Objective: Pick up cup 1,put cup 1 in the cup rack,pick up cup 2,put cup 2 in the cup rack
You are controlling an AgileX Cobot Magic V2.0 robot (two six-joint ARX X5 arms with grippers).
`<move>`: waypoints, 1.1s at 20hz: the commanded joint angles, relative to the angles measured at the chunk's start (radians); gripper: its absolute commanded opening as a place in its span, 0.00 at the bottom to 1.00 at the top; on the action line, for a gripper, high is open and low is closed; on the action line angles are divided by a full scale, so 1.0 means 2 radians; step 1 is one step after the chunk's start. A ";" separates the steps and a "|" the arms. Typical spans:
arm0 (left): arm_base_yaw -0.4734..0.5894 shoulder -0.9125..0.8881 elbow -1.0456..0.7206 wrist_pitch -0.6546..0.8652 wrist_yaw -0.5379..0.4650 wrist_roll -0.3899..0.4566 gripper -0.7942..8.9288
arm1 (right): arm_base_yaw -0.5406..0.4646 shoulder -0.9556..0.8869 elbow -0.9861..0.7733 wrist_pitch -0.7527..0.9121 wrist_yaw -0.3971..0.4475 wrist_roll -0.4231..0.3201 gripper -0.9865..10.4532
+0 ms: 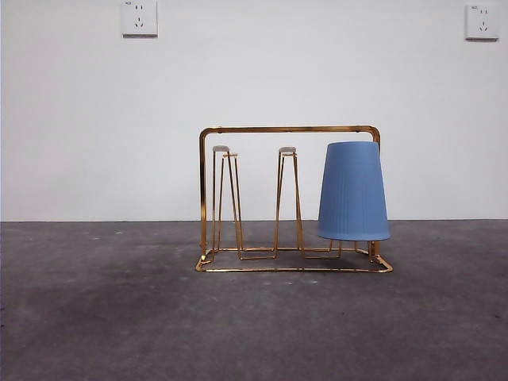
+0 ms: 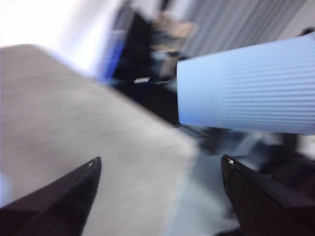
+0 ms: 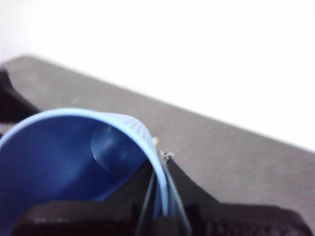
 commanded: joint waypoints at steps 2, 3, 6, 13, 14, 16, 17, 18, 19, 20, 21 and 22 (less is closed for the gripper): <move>0.015 0.051 -0.003 0.131 0.135 -0.113 0.50 | 0.001 -0.050 -0.002 0.019 0.010 -0.035 0.08; 0.016 0.065 -0.003 0.166 0.155 -0.138 0.50 | 0.001 -0.060 -0.002 0.023 0.010 -0.036 0.08; 0.017 0.122 -0.003 0.309 0.198 -0.243 0.50 | 0.001 -0.081 -0.002 0.027 0.024 -0.065 0.08; 0.010 0.173 -0.003 0.462 0.204 -0.350 0.50 | 0.001 -0.080 -0.070 0.118 0.030 -0.116 0.08; 0.010 0.173 -0.003 0.468 0.204 -0.356 0.50 | 0.001 -0.080 -0.092 0.142 0.027 -0.124 0.08; 0.010 0.173 -0.003 0.479 0.198 -0.362 0.50 | 0.001 -0.080 -0.137 0.192 0.014 -0.132 0.08; 0.011 0.173 -0.003 0.480 0.196 -0.364 0.50 | 0.001 -0.080 -0.158 0.219 0.007 -0.138 0.08; 0.014 0.173 -0.003 0.480 0.196 -0.367 0.50 | 0.001 -0.080 -0.176 0.248 0.003 -0.141 0.08; 0.017 0.173 -0.003 0.480 0.196 -0.369 0.50 | 0.001 -0.080 -0.190 0.273 -0.004 -0.147 0.08; 0.018 0.173 -0.003 0.479 0.195 -0.369 0.50 | 0.001 -0.080 -0.201 0.291 -0.008 -0.151 0.08; 0.019 0.173 -0.003 0.479 0.191 -0.369 0.50 | 0.001 -0.080 -0.208 0.299 -0.014 -0.151 0.08; 0.022 0.173 -0.003 0.480 0.187 -0.369 0.50 | 0.001 -0.080 -0.213 0.299 -0.018 -0.151 0.08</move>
